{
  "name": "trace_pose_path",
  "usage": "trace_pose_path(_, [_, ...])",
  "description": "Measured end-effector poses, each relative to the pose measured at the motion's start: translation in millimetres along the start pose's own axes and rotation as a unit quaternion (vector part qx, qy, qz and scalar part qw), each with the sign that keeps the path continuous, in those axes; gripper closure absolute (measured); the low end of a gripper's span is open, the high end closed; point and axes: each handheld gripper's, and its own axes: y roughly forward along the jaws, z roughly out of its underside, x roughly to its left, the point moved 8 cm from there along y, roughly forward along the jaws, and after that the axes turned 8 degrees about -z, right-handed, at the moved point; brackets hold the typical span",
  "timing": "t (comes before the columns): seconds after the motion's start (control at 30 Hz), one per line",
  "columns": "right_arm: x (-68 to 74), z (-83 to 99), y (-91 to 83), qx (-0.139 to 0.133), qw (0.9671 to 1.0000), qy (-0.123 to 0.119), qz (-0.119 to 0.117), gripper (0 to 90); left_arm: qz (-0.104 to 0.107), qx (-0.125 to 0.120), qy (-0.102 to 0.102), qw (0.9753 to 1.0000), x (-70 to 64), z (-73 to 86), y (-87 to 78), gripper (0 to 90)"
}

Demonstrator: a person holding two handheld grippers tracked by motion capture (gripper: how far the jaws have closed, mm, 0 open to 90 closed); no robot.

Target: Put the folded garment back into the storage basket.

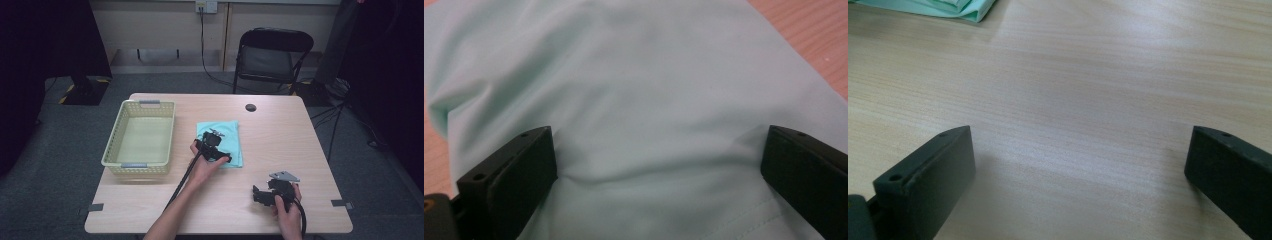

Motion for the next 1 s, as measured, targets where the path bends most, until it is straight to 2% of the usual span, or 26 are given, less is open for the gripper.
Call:
trace_pose_path(0.07, [0.0, 0.0, 0.0, 0.0, 1.0, 0.0, 0.0, 0.0, 0.005, 0.007, 0.003, 1.0, 2.2, -1.1, -1.7, 5.0])
trace_pose_path(0.23, [0.0, 0.0, 0.0, 0.0, 1.0, -0.001, 0.0, 0.0, 0.013, 0.004, 0.009, 0.9999, 9.6, -2.8, -5.2, 21.5])
trace_pose_path(0.33, [0.0, 0.0, 0.0, 0.0, 1.0, 0.0, 0.0, 0.0, 0.016, 0.009, 0.011, 0.9998, 16.2, -5.6, -6.0, 35.6])
trace_pose_path(0.47, [-0.1, -0.1, 0.1, 0.0, 1.0, -0.001, 0.0, 0.0, 0.022, 0.005, 0.008, 0.9997, 22.3, -6.4, -6.4, 48.7])
trace_pose_path(0.73, [0.0, -0.2, 0.2, 0.0, 1.0, -0.002, -0.001, 0.0, 0.033, 0.004, 0.006, 0.9994, 23.4, -4.3, -9.5, 65.6])
trace_pose_path(1.0, [0.0, -0.2, 0.2, 0.0, 1.0, -0.002, -0.001, 0.0, 0.053, 0.006, 0.008, 0.9985, 23.2, 0.8, -13.9, 71.2])
